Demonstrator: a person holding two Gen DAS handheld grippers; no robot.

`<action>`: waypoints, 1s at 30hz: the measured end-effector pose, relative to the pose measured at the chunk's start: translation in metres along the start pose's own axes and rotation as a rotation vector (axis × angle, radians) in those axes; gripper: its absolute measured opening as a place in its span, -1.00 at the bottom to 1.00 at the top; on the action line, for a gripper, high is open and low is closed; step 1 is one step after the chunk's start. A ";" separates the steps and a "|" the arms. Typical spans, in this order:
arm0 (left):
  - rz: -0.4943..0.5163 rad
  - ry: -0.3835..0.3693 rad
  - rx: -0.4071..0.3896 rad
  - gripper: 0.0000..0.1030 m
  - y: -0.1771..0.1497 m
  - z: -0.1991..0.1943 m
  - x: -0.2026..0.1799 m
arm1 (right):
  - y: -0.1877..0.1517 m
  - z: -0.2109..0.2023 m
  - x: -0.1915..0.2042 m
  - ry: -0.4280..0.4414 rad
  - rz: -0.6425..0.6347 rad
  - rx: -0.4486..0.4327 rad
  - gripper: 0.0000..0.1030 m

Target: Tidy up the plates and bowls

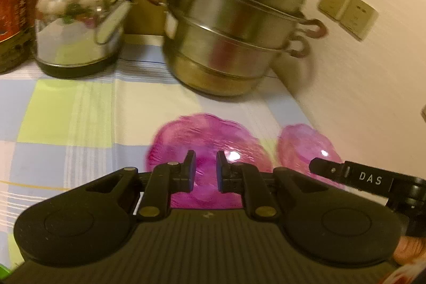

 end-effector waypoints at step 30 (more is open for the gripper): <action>-0.125 -0.092 0.226 -0.74 -0.047 0.085 -0.139 | 0.017 -0.014 -0.150 -0.035 0.039 0.094 -0.02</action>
Point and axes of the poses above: each gripper's, at about its wrist camera, not at the fingertips, and z roughly the way its jaws point, x to its left, y to its top, the point moved 5 cm from there along z, roughly the way its jaws point, and after that the axes turned 1 degree about y, right-handed, at the moved point
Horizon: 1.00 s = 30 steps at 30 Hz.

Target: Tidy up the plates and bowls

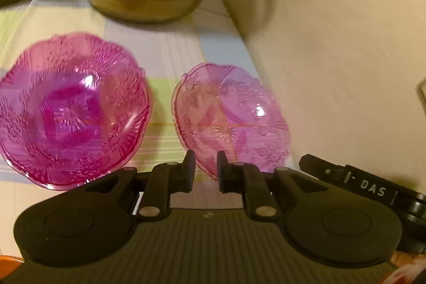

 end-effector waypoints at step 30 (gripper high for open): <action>-0.032 0.067 0.030 -0.75 0.002 0.042 0.011 | -0.001 0.075 -0.015 -0.011 0.097 0.177 -0.69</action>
Point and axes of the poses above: each gripper's, at about its wrist camera, not at the fingertips, and z roughly the way its jaws point, x to its left, y to its top, the point moved 5 cm from there along z, roughly the way its jaws point, and after that the axes turned 1 degree about y, right-handed, at the moved point
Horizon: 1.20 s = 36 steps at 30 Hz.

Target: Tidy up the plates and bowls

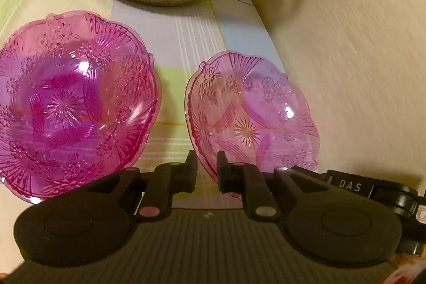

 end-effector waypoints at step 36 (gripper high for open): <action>-0.043 -0.026 -0.008 -0.79 0.005 -0.028 0.005 | -0.004 -0.032 0.015 -0.007 -0.090 -0.070 -0.71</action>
Point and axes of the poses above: each gripper's, at about its wrist camera, not at the fingertips, and z roughly the way its jaws point, x to its left, y to its top, the point moved 5 cm from there along z, roughly the way its jaws point, and after that the axes turned 1 degree about y, right-handed, at the moved point
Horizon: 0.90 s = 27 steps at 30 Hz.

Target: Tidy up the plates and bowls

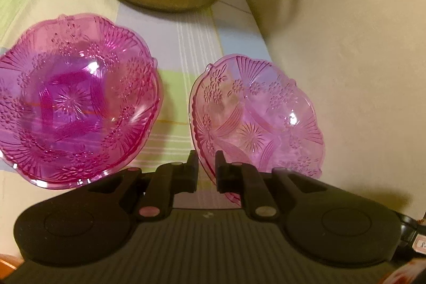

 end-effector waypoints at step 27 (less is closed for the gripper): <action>-0.033 0.053 -0.146 -0.79 0.011 -0.156 0.056 | -0.022 -0.092 0.117 0.145 -0.113 -0.066 -0.71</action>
Point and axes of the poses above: each gripper's, at about its wrist camera, not at the fingertips, and z roughly the way its jaws point, x to its left, y to its top, the point moved 5 cm from there along z, roughly the way its jaws point, and after that the axes turned 1 degree about y, right-handed, at the moved point
